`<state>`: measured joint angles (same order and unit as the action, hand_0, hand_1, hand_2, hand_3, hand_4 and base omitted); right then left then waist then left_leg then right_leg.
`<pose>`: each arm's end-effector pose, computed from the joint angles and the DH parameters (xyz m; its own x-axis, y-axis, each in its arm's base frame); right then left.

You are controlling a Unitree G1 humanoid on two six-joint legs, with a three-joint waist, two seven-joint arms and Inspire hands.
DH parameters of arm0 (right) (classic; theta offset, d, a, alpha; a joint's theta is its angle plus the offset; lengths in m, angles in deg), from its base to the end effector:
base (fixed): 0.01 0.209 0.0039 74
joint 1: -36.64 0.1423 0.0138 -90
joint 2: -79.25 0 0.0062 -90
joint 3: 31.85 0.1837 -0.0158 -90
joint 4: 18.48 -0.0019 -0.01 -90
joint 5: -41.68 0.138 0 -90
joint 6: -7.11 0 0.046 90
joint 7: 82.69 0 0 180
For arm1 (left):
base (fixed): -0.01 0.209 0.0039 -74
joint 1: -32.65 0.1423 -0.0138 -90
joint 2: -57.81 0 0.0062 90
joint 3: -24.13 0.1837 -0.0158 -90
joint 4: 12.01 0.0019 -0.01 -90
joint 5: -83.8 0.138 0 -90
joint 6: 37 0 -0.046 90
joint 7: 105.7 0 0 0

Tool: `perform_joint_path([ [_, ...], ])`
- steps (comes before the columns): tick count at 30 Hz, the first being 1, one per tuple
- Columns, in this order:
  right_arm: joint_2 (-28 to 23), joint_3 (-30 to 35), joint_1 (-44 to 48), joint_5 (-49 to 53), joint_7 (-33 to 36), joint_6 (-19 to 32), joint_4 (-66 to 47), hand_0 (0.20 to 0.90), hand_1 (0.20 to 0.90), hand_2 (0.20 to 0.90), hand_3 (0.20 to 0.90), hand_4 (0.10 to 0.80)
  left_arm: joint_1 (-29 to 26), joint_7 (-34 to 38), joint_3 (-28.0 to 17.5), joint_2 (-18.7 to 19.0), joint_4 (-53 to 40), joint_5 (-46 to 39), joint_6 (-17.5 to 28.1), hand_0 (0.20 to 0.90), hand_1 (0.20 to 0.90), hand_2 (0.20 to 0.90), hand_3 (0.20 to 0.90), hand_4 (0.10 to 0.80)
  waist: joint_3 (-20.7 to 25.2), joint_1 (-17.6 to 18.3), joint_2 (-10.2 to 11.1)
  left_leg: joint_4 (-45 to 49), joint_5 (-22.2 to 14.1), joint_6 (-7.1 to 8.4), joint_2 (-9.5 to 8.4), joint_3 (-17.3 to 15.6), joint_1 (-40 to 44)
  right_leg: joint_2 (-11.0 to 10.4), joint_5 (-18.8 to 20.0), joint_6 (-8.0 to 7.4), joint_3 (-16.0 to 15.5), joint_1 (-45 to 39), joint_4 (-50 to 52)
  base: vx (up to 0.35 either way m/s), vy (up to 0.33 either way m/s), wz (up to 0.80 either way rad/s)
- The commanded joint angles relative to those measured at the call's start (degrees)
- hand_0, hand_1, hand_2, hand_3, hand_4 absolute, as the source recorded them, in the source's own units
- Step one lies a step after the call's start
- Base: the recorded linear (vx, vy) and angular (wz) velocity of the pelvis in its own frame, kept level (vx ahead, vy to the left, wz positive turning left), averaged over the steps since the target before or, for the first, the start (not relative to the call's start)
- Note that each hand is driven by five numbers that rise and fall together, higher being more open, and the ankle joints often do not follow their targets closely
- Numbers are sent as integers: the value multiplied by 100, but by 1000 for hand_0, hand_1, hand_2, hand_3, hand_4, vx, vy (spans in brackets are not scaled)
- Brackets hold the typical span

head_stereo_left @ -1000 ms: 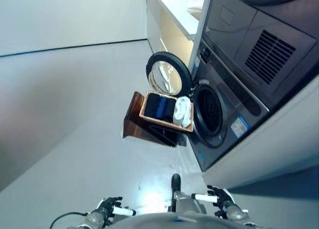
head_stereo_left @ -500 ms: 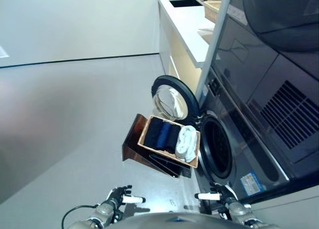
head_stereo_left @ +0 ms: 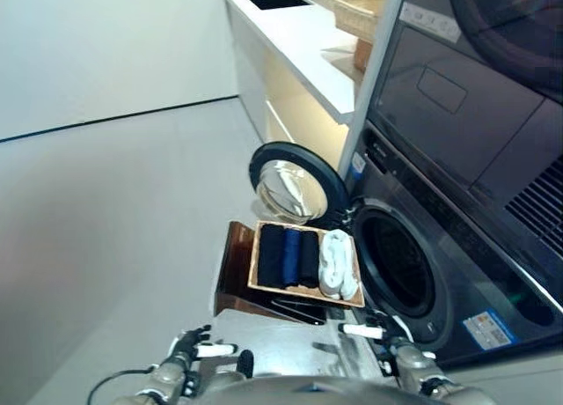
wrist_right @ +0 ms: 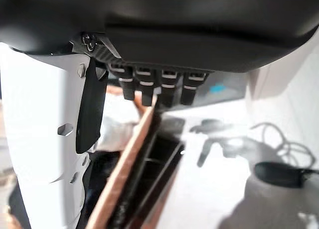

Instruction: Pick up the clothes and place them into the washing machine

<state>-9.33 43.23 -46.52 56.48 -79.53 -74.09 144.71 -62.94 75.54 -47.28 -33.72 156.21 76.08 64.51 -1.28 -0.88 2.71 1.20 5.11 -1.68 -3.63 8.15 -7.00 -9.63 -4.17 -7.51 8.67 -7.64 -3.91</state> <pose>0.1125 -0.2215 -0.1055 0.5279 -0.1956 -0.8264 0.0046 0.9738 -0.2276 0.0909 0.2222 -0.1120 0.4732 0.1417 -0.8695 0.1855 0.9488 0.2556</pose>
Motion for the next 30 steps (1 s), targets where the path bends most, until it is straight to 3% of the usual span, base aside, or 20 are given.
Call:
perform_joint_path([
  [1, -340, 307, 515, 286, 16, 334, -189, 900, 900, 900, 900, 800, -72, 24, -87, -26, -89, 47, 222, 900, 900, 900, 900, 800, 227, -273, -84, 772, -580, 301, 277, -202, -468, 351, -11, 191, 15, 9, 562, 254, 223, -8],
  [4, -349, 383, 522, 245, -14, 320, -49, 900, 900, 900, 900, 800, -98, 11, -111, 69, -113, 117, 215, 900, 900, 900, 900, 800, 191, -280, -81, 806, -805, 100, 124, -241, -226, 371, 376, 2, -76, 599, 1843, 176, 179, -18],
  [5, -348, 332, 568, 226, -17, 324, -103, 900, 900, 900, 900, 800, -130, 4, -89, 100, -123, 105, 214, 900, 900, 900, 900, 800, 103, -201, -105, 783, -811, 70, 127, -194, -141, 525, 626, -32, -23, 909, 2279, 52, 71, -1],
  [6, -348, 330, 570, 226, -16, 323, -103, 900, 900, 900, 900, 800, -132, 3, -91, 101, -122, 104, 214, 900, 900, 900, 900, 800, 104, -202, -102, 789, -815, 71, 126, -197, -148, 525, 613, -32, -19, 925, 2303, 50, 82, 8],
  [7, -366, 302, 607, 194, -28, 328, -88, 900, 900, 900, 900, 800, -154, -19, -64, 123, -148, 122, 216, 900, 900, 900, 900, 800, 24, -148, -158, 774, -821, 33, 141, -119, -76, 680, 638, -43, -44, 1138, 2607, 64, 76, 17],
  [8, -364, 258, 645, 153, -25, 331, -87, 900, 900, 900, 900, 800, -177, -45, -32, 141, -123, 154, 211, 900, 900, 900, 900, 800, -45, -112, -205, 744, -837, 10, 163, -99, 1, 697, 634, 1, -211, 1382, 2779, 131, 97, 13],
  [9, -370, 242, 659, 109, -3, 316, -93, 900, 900, 900, 900, 800, -181, -61, 1, 152, -97, 168, 194, 900, 900, 900, 900, 800, -67, -82, -232, 689, -860, 10, 163, -114, 89, 580, 533, 60, -507, 1529, 2679, 194, 43, 6],
  [11, -355, 226, 696, 1, 29, 276, -4, 900, 900, 900, 900, 800, -189, -59, -20, 167, -9, 178, 169, 900, 900, 900, 900, 800, -17, -82, -238, 424, -898, 74, 188, -123, 368, 346, 343, 188, -1135, 1481, 1760, 280, -69, -4],
  [12, -349, 220, 762, -65, 84, 216, 36, 900, 900, 900, 900, 800, -196, -25, -62, 180, 27, 166, 168, 900, 900, 900, 900, 800, 9, -122, -169, 310, -962, 139, 183, -162, 530, 188, 535, 202, -1575, 1547, 1045, 223, -109, -4],
  [13, -348, 220, 762, -66, 85, 216, 35, 900, 900, 900, 900, 800, -195, -25, -63, 180, 27, 166, 168, 900, 900, 900, 900, 800, -1, -115, -176, 304, -965, 141, 191, -154, 548, 196, 542, 204, -1587, 1519, 1022, 182, -128, 0],
  [15, -305, 152, 712, -111, 118, 213, 28, 900, 900, 900, 900, 800, -177, -1, -106, 210, 34, 171, 171, 900, 900, 900, 900, 800, 44, -101, -65, 320, -979, 198, 197, -109, 540, 297, 493, 260, -1248, 1346, 824, 136, -120, 21],
  [16, -302, 157, 679, -97, 118, 220, 70, 900, 900, 900, 900, 800, -185, 2, -122, 211, 31, 163, 174, 900, 900, 900, 900, 800, 65, -126, -40, 347, -987, 242, 238, -109, 536, 330, 442, 297, -1230, 1269, 808, 194, -210, 36],
  [17, -305, 137, 621, -105, 125, 190, -37, 900, 900, 900, 900, 800, -159, -5, -150, 149, -20, 126, 169, 900, 900, 900, 900, 800, 93, -180, 54, 683, -1023, 376, 278, -155, 423, 296, 427, 354, -1469, 1050, 657, 133, -158, 27],
  [18, -305, 137, 620, -106, 126, 189, -39, 900, 900, 900, 900, 800, -158, -5, -151, 149, -20, 126, 169, 900, 900, 900, 900, 800, 93, -166, 49, 713, -1038, 377, 277, -141, 406, 297, 428, 354, -1484, 1044, 652, 102, -226, 26],
  [19, -337, 134, 582, -94, 146, 204, -95, 900, 900, 900, 900, 800, -150, -23, -102, 81, -93, 102, 180, 900, 900, 900, 900, 800, -27, -190, 121, 1599, -748, 545, 315, -158, -32, 329, 348, 506, -1552, 866, 602, 11, -107, 28],
  [22, -359, 122, 631, -30, 219, 221, -76, 900, 900, 900, 900, 800, -170, -8, -81, 29, -109, 33, 190, 900, 900, 900, 900, 800, -179, -281, 149, 2058, -521, 612, 222, 100, -435, 374, 375, 576, -1554, 820, 540, -21, -90, 50],
  [24, -391, 158, 644, -6, 257, 221, 5, 900, 900, 900, 900, 800, -84, -27, -43, -64, -75, 52, 186, 900, 900, 900, 900, 800, -114, -271, 141, 1510, -654, 577, 319, 19, -352, 389, 362, 500, -1554, 712, 323, 142, 20, 13],
  [25, -451, 254, 625, 54, 260, 199, 84, 900, 900, 900, 900, 800, 44, -44, 55, -136, -19, 156, 177, 900, 900, 900, 900, 800, 90, -209, -26, 178, -434, 552, 680, -483, -233, 429, 277, 382, -1668, 569, 179, 153, 77, 22],
  [27, -488, 277, 621, 65, 260, 185, 84, 900, 900, 900, 900, 800, 85, -27, 109, -156, 3, 243, 165, 900, 900, 900, 900, 800, 161, -210, -133, -301, -194, 529, 743, -605, -30, 428, 205, 350, -1679, 531, 183, 174, 134, 36],
  [30, -493, 348, 606, 76, 239, 151, 191, 900, 900, 900, 900, 800, 113, -6, 46, -87, 30, 287, 162, 900, 900, 900, 900, 800, 292, -189, -177, -290, -323, 477, 648, -568, 130, 286, 194, 279, -1578, 481, 187, 160, 114, 6],
])
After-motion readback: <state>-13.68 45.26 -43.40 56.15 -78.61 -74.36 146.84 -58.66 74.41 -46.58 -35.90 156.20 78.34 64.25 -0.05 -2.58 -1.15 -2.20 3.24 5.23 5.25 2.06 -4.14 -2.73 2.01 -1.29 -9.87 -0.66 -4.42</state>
